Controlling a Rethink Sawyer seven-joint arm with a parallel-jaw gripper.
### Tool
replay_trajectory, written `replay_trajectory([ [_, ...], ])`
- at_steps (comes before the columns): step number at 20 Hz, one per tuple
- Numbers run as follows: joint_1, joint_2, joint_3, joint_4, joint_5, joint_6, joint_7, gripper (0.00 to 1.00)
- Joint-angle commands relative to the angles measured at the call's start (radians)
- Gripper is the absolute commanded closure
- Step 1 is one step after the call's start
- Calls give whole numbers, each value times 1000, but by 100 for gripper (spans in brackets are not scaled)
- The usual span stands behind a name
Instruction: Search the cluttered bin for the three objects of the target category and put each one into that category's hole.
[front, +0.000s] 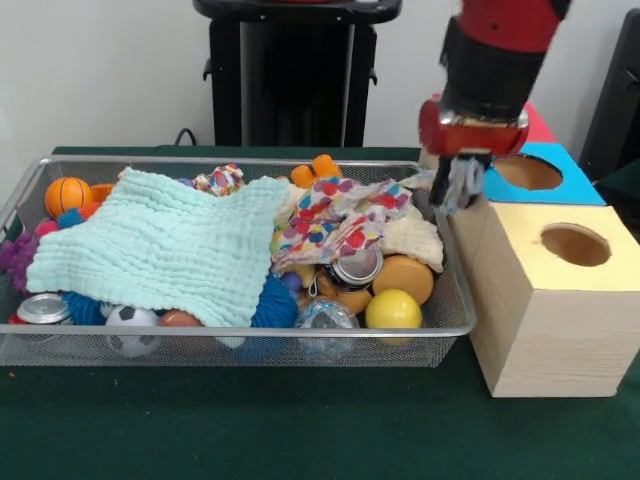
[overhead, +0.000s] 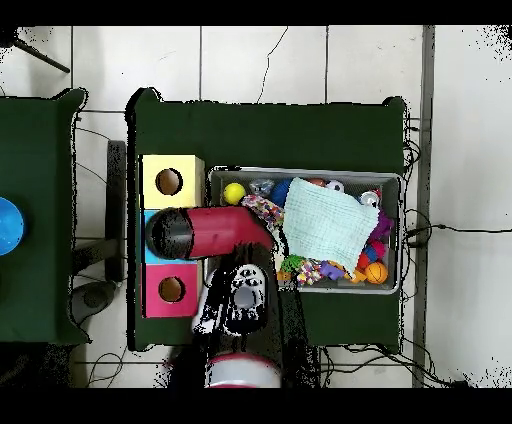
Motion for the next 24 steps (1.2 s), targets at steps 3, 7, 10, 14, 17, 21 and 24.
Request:
replay_trajectory([
  [3,127,-59,-216,13,37,181,410,100],
  [7,100,-196,-165,118,108,222,363,100],
  [10,79,-276,-147,140,130,277,322,100],
  [14,56,-302,-144,118,117,302,277,100],
  [17,26,-318,-131,121,106,275,246,100],
  [21,-30,-374,-120,110,85,305,165,100],
  [24,-83,-432,-90,125,107,325,106,100],
])
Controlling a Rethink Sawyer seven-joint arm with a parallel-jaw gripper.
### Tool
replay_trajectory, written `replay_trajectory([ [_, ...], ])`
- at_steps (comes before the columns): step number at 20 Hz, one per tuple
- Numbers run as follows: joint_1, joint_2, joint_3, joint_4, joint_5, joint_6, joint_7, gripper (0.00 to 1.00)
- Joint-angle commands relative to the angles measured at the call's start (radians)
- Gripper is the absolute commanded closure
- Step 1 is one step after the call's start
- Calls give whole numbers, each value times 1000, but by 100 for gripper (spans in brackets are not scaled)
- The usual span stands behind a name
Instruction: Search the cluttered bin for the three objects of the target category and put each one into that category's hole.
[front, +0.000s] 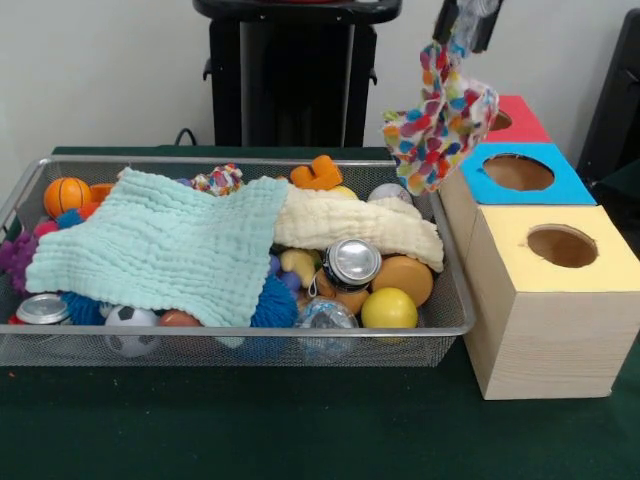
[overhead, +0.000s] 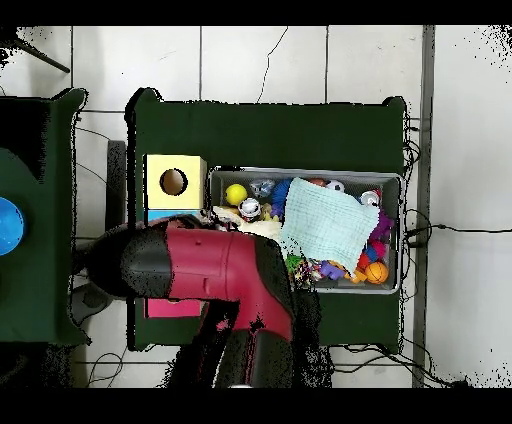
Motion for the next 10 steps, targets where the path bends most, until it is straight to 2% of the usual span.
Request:
replay_trajectory([
  [1,-130,-128,59,88,40,165,-39,100],
  [4,-180,-141,91,117,58,156,-66,100],
  [7,-196,-148,95,115,44,174,-61,100],
  [10,-211,-146,112,141,41,134,-61,100],
])
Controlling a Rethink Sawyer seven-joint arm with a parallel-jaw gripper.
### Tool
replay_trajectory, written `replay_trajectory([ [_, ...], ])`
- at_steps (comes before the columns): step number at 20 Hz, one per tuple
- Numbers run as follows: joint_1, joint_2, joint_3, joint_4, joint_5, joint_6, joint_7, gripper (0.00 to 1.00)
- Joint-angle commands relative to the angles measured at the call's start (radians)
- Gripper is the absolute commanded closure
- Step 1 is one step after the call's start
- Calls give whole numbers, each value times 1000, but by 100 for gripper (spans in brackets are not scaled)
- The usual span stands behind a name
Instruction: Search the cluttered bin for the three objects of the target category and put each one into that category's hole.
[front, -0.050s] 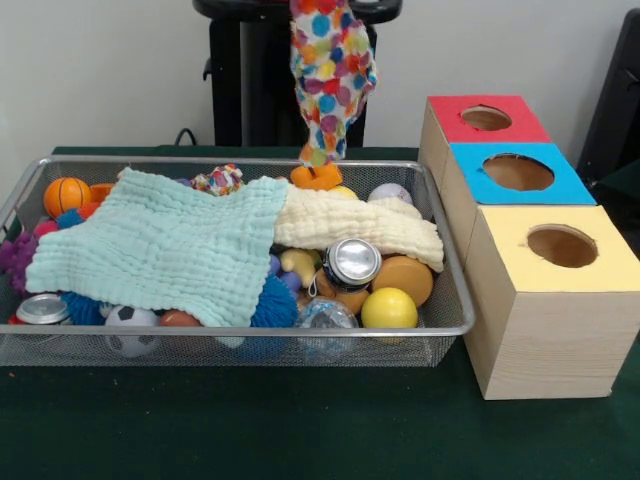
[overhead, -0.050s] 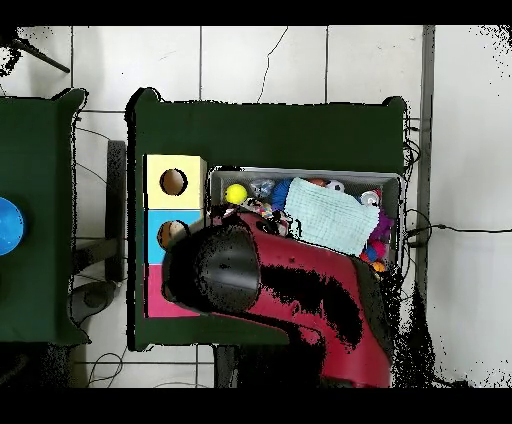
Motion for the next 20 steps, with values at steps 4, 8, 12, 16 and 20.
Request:
replay_trajectory([
  [4,-64,24,148,184,5,-27,-48,100],
  [8,-81,76,182,215,-11,-136,-32,100],
  [12,-110,112,219,235,-19,-198,-34,100],
  [16,-137,141,252,245,-40,-246,-39,100],
  [20,-158,164,276,252,-58,-294,-32,100],
])
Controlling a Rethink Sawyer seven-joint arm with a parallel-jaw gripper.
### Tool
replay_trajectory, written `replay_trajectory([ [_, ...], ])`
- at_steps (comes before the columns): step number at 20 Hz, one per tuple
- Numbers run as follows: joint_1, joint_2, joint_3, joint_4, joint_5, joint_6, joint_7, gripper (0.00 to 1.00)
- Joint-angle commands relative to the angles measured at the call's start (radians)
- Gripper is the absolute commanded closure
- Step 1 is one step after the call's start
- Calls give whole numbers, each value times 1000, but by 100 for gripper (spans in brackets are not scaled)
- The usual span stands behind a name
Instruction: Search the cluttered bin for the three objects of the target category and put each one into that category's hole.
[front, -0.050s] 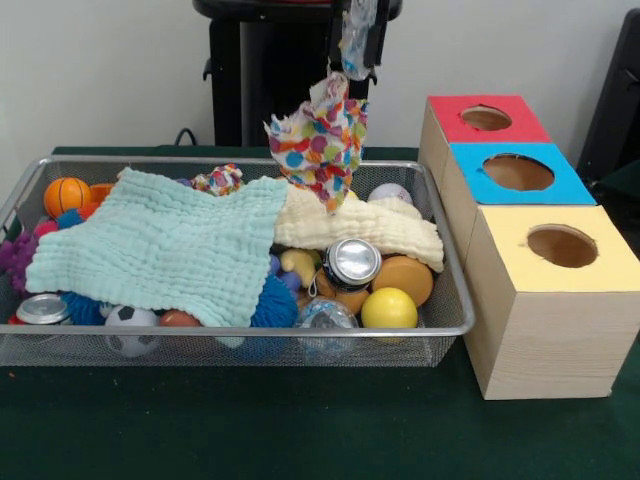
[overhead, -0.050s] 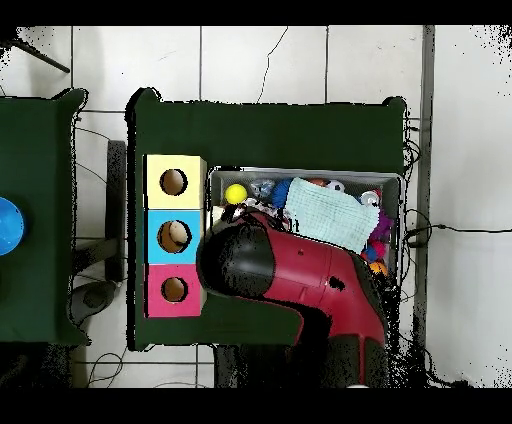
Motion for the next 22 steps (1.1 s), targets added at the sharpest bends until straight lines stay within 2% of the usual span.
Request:
replay_trajectory([
  [1,-55,86,145,121,-58,-80,-30,100],
  [5,-75,117,166,117,-86,-127,-24,100],
  [11,-87,166,167,77,-130,-120,-15,100],
  [14,-107,203,181,62,-158,-155,-23,100],
  [22,-147,230,219,59,-198,-190,-14,100],
])
